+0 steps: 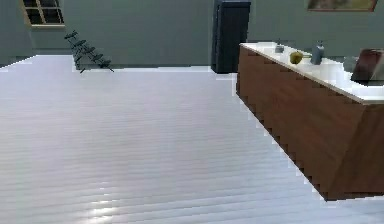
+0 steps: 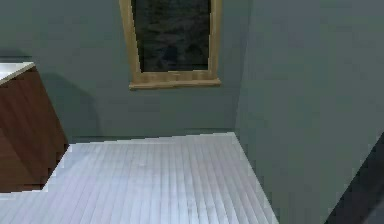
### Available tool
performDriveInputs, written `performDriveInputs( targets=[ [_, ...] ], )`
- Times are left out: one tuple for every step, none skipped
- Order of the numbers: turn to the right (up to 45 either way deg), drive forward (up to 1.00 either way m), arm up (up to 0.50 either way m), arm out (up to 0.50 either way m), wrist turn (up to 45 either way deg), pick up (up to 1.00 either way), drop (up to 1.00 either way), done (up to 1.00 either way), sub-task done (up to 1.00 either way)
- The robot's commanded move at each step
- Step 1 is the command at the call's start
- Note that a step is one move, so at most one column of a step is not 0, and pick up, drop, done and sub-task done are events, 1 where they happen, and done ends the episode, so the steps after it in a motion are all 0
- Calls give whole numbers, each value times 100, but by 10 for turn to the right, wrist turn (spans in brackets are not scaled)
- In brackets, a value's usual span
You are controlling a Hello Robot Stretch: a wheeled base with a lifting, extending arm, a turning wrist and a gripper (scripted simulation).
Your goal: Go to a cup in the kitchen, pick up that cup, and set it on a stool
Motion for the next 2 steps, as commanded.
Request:
performDriveInputs(
  targets=[
    [-60, 0, 0, 0, 0, 0, 0, 0, 0],
    [0, 25, 0, 0, 0, 0, 0, 0, 0]
  ],
)
